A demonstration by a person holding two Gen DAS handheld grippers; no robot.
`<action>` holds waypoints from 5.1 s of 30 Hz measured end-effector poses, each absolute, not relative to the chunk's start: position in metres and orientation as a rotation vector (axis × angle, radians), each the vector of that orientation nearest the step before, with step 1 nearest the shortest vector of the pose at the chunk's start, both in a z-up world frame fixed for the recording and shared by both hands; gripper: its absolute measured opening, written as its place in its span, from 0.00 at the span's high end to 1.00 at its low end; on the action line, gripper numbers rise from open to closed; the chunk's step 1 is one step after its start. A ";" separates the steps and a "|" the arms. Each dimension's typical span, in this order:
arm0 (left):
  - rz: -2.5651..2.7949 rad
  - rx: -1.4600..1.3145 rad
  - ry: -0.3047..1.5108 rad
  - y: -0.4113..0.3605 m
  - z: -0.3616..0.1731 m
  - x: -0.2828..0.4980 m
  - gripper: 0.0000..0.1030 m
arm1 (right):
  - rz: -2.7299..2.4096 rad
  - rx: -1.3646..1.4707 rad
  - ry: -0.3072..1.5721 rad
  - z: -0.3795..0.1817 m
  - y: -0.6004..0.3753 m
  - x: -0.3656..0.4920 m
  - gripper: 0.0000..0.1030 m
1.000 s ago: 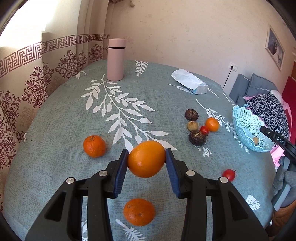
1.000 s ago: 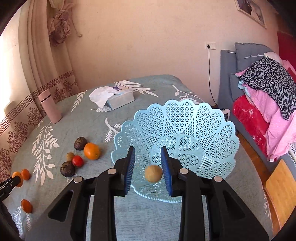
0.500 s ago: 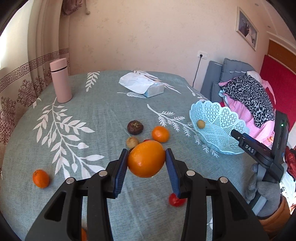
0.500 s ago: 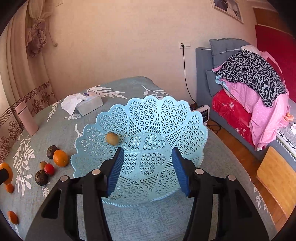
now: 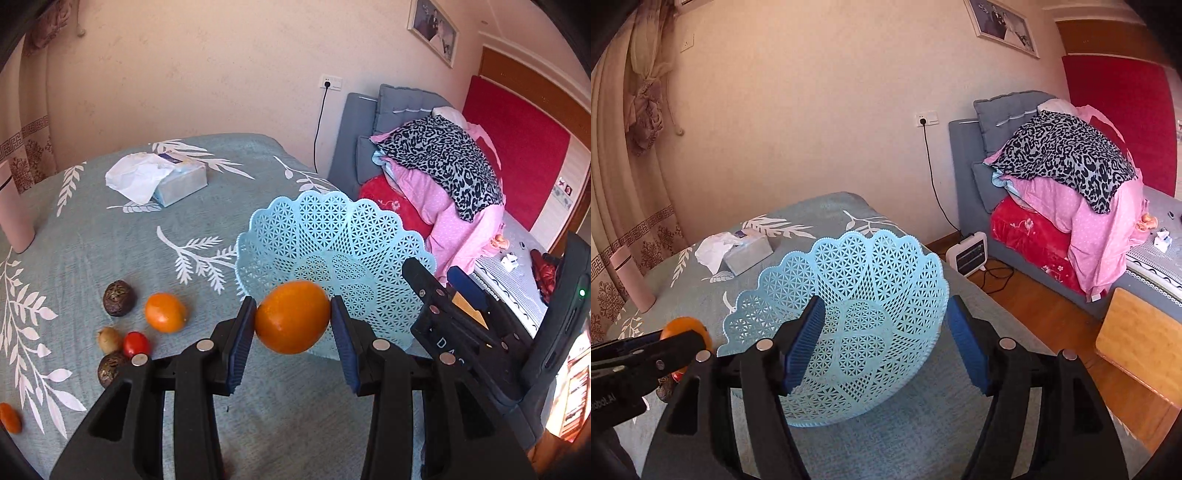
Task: Organize fruits
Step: 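Drop the kiwi into the blue basket with the right tool while the left tool releases the orange there, then move the left tool back to the table and grasp a tangerine, then drop a red tomato in the basket with the right tool while the left tool holds the tangerine, then carry the tangerine to the basket with the left tool and release it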
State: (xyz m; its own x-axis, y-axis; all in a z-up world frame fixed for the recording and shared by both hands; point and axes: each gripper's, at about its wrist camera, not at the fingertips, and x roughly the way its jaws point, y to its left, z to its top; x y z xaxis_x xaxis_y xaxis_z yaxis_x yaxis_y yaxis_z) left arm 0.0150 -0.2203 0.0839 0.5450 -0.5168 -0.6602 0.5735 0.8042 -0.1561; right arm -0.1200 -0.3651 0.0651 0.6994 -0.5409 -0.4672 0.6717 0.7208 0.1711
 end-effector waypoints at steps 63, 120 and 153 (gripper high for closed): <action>0.094 -0.168 0.884 0.109 0.012 0.029 0.62 | -0.613 0.134 0.455 0.068 -0.313 -0.102 0.18; 0.111 -0.036 0.684 0.050 0.052 -0.028 0.62 | -0.385 0.178 0.634 0.083 -0.290 -0.069 0.71; -0.157 0.088 0.694 -0.083 0.086 -0.012 0.62 | -0.576 0.132 0.569 0.066 -0.342 -0.078 0.45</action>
State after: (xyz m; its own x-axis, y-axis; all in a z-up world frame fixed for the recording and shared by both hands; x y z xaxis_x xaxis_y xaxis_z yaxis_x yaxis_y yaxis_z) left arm -0.0125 -0.0828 0.0860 0.7576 -0.1147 -0.6426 0.1732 0.9845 0.0284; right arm -0.0782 -0.3419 0.0661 0.6905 -0.4779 -0.5429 0.5487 0.8352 -0.0373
